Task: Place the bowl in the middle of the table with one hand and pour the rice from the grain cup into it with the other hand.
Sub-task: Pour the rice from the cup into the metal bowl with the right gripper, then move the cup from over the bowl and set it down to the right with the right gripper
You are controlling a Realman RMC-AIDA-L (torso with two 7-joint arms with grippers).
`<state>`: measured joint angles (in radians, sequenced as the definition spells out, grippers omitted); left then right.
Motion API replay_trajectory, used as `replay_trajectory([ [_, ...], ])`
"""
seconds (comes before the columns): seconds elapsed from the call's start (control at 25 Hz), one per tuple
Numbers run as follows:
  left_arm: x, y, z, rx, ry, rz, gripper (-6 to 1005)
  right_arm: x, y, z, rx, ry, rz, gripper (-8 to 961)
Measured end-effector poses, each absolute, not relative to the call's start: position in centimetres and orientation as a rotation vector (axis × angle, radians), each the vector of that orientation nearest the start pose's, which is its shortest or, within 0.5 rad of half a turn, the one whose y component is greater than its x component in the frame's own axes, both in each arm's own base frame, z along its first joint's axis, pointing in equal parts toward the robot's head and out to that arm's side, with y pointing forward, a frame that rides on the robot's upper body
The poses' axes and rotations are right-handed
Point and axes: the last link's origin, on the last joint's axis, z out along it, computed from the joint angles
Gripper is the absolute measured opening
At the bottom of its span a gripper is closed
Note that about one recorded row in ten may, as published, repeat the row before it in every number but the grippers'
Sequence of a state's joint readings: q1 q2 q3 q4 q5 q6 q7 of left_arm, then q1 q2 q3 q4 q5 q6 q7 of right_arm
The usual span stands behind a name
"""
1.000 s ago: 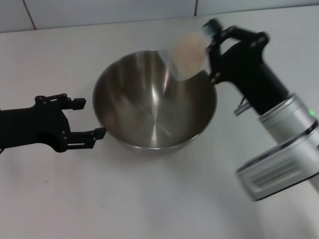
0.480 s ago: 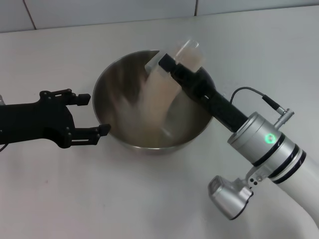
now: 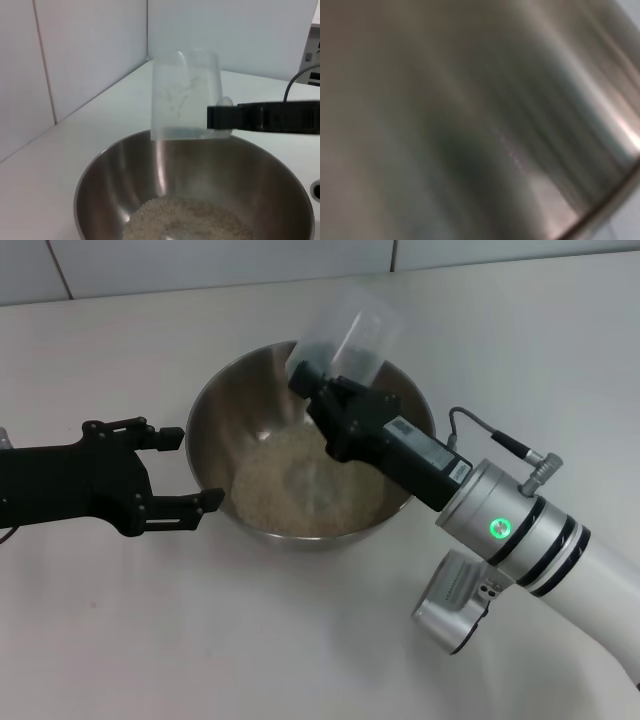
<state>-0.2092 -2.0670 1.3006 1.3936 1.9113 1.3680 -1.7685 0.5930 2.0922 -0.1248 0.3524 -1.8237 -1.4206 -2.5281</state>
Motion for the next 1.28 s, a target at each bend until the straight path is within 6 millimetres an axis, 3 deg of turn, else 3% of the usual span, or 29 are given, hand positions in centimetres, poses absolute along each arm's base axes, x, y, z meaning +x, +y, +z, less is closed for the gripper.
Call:
replay_trajectory([
  [0.28,-21.1,30.5,1.7,-2.764,-0.383,-0.314,844,21.5,29.1,-10.4,-0.638,-1.963,-0.630,17],
  [0.4,-21.1,30.5,1.7,-2.765,-0.382,-0.314,844,20.9,29.3,-10.1,-0.748,-1.834,-0.623,17],
  [0.64,-21.1,30.5,1.7,-2.765,-0.383,-0.315,844,18.1,29.0,-9.4,-1.202,-1.197,-0.336,18],
  [0.88,-21.0,30.5,1.7,-2.764,-0.383,-0.316,844,18.3,28.7,-8.6,-1.504,-0.587,0.039,19],
  [1.04,-21.0,30.6,1.7,-2.761,-0.382,-0.316,844,19.9,29.0,-7.3,-1.554,-0.201,0.307,19],
  [1.28,-21.0,30.6,1.7,-2.759,-0.380,-0.316,844,26.2,30.7,-4.4,-1.505,0.233,0.554,20],
])
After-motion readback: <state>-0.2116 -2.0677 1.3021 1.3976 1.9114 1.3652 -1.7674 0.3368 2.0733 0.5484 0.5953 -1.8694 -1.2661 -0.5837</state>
